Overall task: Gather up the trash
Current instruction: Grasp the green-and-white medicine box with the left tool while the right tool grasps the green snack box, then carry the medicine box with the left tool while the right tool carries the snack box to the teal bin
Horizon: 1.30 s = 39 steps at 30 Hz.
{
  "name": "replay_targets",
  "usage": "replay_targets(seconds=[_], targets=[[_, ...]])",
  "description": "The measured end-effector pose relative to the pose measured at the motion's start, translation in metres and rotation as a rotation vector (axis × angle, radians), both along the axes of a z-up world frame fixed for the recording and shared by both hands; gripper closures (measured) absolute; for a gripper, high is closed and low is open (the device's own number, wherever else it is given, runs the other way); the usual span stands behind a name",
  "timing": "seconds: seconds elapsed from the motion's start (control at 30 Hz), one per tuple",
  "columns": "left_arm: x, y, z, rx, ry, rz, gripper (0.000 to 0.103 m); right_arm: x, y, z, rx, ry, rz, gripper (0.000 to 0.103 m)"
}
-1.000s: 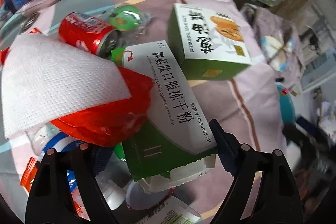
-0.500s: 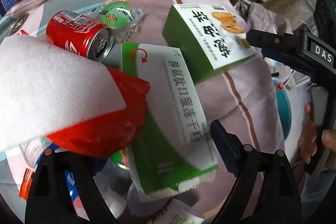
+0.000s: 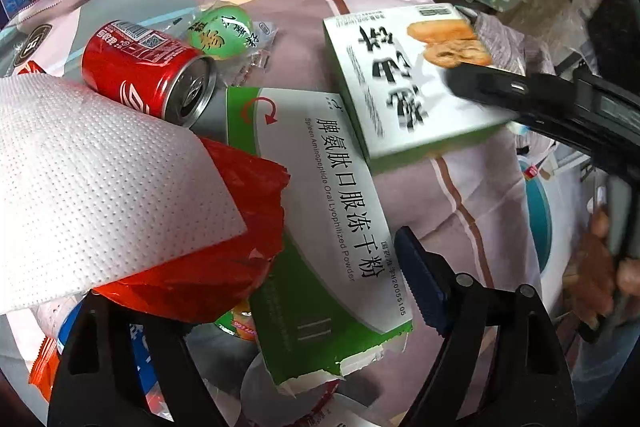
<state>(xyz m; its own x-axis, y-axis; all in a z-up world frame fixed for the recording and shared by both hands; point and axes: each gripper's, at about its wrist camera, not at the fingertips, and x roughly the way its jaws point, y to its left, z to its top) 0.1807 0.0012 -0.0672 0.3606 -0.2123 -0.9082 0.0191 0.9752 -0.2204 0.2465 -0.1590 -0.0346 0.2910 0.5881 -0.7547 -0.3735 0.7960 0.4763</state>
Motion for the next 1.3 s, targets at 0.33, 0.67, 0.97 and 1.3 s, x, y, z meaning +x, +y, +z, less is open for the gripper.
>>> replay_targets(seconds=[0.33, 0.67, 0.97, 1.3], targets=[[-0.027, -0.005, 0.016, -0.016, -0.045, -0.032, 0.025, -0.025, 0.014, 0.01, -0.066, -0.007, -0.014, 0.097], [-0.051, -0.014, 0.041, -0.082, -0.067, -0.104, 0.077, -0.069, -0.034, 0.04, -0.084, -0.056, -0.112, 0.1], [-0.073, -0.038, 0.025, -0.041, 0.023, -0.105, 0.012, -0.097, -0.062, 0.015, -0.145, -0.025, -0.165, 0.1], [-0.051, -0.104, -0.003, 0.087, 0.135, -0.051, 0.011, -0.125, -0.121, 0.016, -0.134, -0.039, -0.222, 0.099]])
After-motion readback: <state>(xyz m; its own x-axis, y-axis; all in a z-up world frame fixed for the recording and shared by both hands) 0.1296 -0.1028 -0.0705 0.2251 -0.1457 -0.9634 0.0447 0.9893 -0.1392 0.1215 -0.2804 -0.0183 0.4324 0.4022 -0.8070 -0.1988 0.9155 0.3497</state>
